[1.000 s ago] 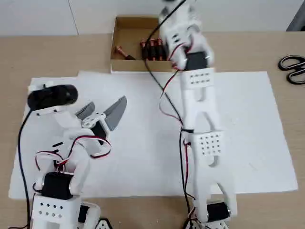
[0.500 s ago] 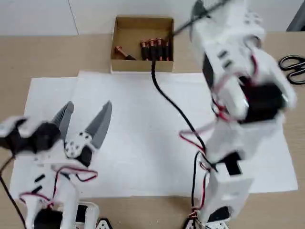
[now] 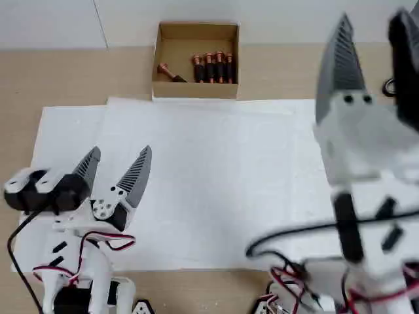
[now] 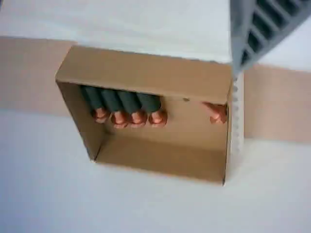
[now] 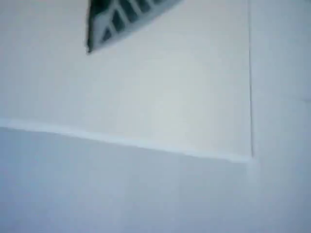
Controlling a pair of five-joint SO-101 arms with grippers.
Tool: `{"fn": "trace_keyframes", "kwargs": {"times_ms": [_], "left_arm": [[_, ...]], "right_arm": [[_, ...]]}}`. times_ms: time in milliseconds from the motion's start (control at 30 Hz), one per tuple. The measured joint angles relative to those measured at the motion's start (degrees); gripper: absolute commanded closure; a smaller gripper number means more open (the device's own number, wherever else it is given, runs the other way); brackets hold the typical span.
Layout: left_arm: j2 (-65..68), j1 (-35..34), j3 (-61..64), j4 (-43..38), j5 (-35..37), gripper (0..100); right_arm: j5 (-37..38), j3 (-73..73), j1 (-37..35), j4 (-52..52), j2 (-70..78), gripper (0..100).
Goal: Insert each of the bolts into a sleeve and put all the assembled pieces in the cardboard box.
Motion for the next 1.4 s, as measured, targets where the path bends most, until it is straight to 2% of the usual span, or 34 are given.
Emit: {"fn": "trace_keyframes", "kwargs": {"times_ms": [167,367,667,800,967,1200,1400], "left_arm": [[0.18,0.0,0.88,0.0,0.0,69],[0.18,0.0,4.66,-0.18,0.0,69],[0.35,0.0,8.97,-0.18,0.0,69],[0.35,0.0,11.34,-0.18,0.0,69],[0.44,0.0,14.51,-2.81,-0.26,69],[0.44,0.0,23.03,-11.87,-3.96,69],[0.44,0.0,24.62,-13.54,-4.75,69]], "right_arm": [[0.0,22.86,2.99,0.0,-17.05,80.8],[0.0,61.89,3.34,-1.85,-40.44,80.8],[0.0,119.56,3.43,-22.07,-73.41,80.8],[0.0,140.13,6.68,-30.33,-87.12,80.6],[0.0,152.88,13.36,-34.37,-90.46,80.6],[0.0,160.18,14.24,-34.73,-90.81,80.6],[0.0,166.59,14.33,-34.73,-90.81,80.6]]}}
